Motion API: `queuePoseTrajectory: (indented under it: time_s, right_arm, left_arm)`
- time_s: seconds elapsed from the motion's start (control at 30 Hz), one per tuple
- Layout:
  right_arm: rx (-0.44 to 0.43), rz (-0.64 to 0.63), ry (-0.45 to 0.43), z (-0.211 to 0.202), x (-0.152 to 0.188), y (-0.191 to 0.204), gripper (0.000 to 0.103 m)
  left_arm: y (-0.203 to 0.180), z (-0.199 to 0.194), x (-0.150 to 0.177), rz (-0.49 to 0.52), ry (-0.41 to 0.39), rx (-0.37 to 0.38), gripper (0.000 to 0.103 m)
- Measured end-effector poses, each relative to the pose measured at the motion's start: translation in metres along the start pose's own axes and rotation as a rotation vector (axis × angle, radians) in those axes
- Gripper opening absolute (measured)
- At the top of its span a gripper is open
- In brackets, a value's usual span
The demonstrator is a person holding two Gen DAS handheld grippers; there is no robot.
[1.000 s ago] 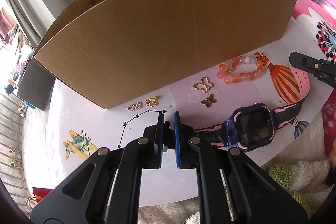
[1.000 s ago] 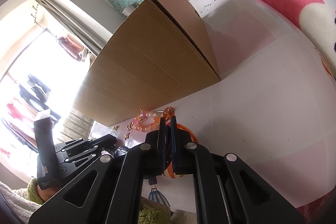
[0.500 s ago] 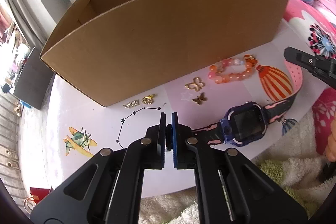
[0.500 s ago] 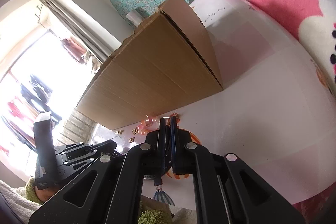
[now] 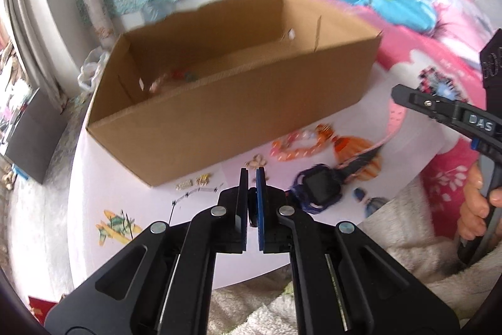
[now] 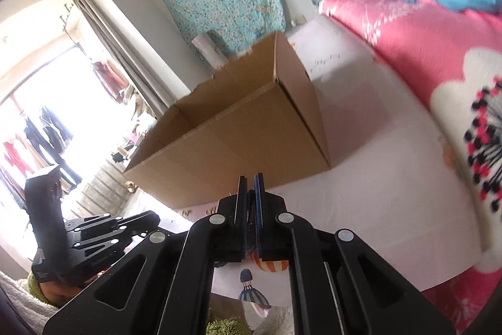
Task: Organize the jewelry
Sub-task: 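Lift the smartwatch with both grippers and lower it into the box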
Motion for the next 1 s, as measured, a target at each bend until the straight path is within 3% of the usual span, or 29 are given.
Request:
queuePoseTrajectory:
  time_s: [0.27, 0.6, 0.73, 0.83, 1.0]
  right_arm:
    - [0.009, -0.072, -0.149, -0.044, -0.045, 0.027, 0.005]
    - [-0.046, -0.129, -0.255, -0.051, -0.120, 0.059, 0.005]
    - [-0.074, -0.171, -0.233, -0.036, -0.153, 0.075, 0.005]
    - [-0.065, -0.222, -0.192, -0.015, -0.174, 0.084, 0.005]
    - [-0.002, -0.325, -0.080, 0.041, -0.191, 0.096, 0.005]
  left_arm:
    - [-0.027, -0.046, -0.053, 0.071, -0.183, 0.080, 0.004]
    - [-0.021, -0.073, -0.126, 0.119, -0.329, 0.092, 0.004]
    - [-0.008, -0.071, -0.154, 0.131, -0.366, 0.079, 0.004]
    - [0.008, -0.055, -0.170, 0.082, -0.356, 0.105, 0.004]
    - [0.037, -0.007, -0.181, 0.005, -0.259, 0.139, 0.004]
Point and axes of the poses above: each gripper's, at about its wrist camera, not at the fingertips, and z roughly the way its jaws point, y to its left, x to its underside, the point moved 8 cm from there along z, roughly the way its jaws point, and after that the axes turned 12 degrees about x, right-handed, at the moved point
